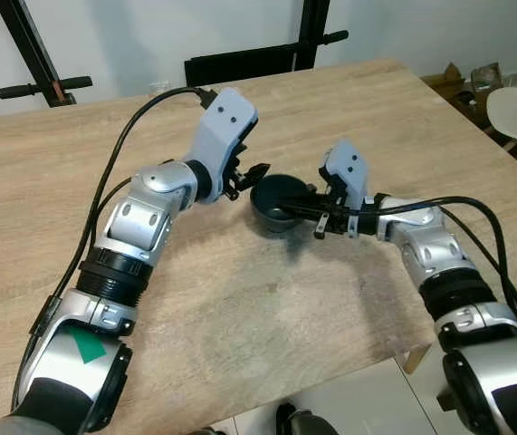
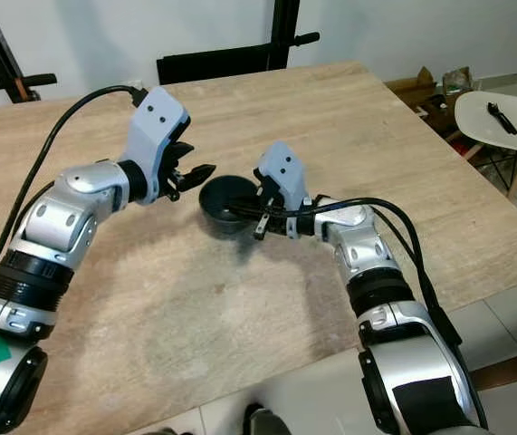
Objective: Setting the table
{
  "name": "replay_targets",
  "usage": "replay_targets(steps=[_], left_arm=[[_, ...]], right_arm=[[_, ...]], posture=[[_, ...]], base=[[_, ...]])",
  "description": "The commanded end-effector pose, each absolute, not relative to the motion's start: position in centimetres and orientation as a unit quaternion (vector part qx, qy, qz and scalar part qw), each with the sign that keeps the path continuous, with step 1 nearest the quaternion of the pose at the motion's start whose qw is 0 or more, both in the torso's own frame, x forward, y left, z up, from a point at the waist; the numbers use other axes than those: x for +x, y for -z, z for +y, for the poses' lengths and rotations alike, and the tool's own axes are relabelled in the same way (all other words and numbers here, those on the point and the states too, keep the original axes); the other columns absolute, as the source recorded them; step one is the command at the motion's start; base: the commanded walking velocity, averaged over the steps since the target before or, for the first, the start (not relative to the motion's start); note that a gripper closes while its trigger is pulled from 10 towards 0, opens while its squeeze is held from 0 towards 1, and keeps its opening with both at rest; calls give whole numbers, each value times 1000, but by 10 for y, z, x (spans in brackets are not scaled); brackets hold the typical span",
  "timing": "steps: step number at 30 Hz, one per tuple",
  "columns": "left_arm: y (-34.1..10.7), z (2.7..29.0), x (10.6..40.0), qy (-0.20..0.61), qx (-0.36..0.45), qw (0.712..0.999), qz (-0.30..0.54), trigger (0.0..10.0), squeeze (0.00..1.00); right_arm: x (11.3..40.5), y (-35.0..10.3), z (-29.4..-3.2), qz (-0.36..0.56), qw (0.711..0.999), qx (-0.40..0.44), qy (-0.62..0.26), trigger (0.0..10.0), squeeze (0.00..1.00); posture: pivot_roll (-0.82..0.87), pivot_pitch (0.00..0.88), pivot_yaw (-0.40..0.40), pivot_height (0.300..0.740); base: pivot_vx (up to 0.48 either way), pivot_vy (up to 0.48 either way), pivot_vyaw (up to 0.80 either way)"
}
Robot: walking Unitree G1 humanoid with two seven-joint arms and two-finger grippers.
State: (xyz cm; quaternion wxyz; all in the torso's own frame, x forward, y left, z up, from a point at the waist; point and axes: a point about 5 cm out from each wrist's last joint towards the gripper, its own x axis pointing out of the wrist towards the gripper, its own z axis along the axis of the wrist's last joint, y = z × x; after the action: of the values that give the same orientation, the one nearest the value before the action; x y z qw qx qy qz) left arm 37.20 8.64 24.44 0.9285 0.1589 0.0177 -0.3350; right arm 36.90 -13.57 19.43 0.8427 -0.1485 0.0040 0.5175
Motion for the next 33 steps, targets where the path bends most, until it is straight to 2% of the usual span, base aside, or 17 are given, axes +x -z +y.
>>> replay_targets(steps=[1, 7, 8, 9, 14, 17, 18, 20, 21, 27, 28, 33], left_arm=[[-242, 88, 370, 333, 157, 930, 21, 10000, 0], [-242, 89, 370, 330, 155, 931, 21, 10000, 0], [-242, 89, 370, 329, 155, 931, 21, 10000, 0], [-243, 89, 371, 328, 155, 932, 20, 10000, 0], [-247, 91, 371, 324, 153, 934, 15, 10000, 0], [-247, 93, 371, 321, 152, 935, 14, 10000, 0], [-247, 93, 371, 320, 152, 935, 14, 10000, 0], [-247, 92, 371, 319, 151, 936, 14, 10000, 0], [-248, 91, 371, 316, 149, 937, 10, 10000, 0], [-251, 92, 370, 314, 148, 938, 7, 10000, 0], [-255, 96, 368, 310, 148, 939, 2, 10000, 0], [-265, 106, 364, 298, 150, 943, -9, 10000, 0]], right_arm=[[370, -197, -133, -3, 840, -135, -526, 0, 0], [363, -205, -114, -34, 822, -101, -560, 0, 0], [362, -205, -110, -38, 817, -101, -566, 1294, 0], [361, -208, -106, -45, 814, -103, -570, 10000, 0], [358, -227, -101, -77, 807, -107, -576, 10000, 0], [362, -237, -103, -89, 817, -120, -557, 10000, 0], [367, -233, -105, -76, 828, -137, -538, 10000, 455], [370, -230, -105, -67, 835, -148, -526, 10000, 455], [378, -215, -110, -31, 854, -167, -492, 10000, 1000], [381, -205, -113, -9, 863, -174, -474, 10000, 1000], [386, -203, -115, -3, 876, -177, -448, 10000, 1000], [394, -207, -123, 1, 895, -189, -405, 10000, 1000]], posture=[[10, 81, 38, 740], [2, 82, 38, 740], [4, 83, 39, 740], [5, 82, 38, 740], [5, 82, 38, 740], [5, 82, 38, 740], [-5, 84, 33, 740], [-5, 84, 33, 740], [5, 87, 24, 740], [11, 90, 21, 740], [26, 97, 17, 740], [41, 103, 13, 740]], base=[[0, 0, 0], [0, 0, 0], [0, 0, 0], [0, 0, 0], [0, 0, 0], [0, 0, 0], [0, 0, 0], [0, 0, 0], [0, 0, 0], [0, 0, 0], [0, 0, 0], [0, 0, 0]])
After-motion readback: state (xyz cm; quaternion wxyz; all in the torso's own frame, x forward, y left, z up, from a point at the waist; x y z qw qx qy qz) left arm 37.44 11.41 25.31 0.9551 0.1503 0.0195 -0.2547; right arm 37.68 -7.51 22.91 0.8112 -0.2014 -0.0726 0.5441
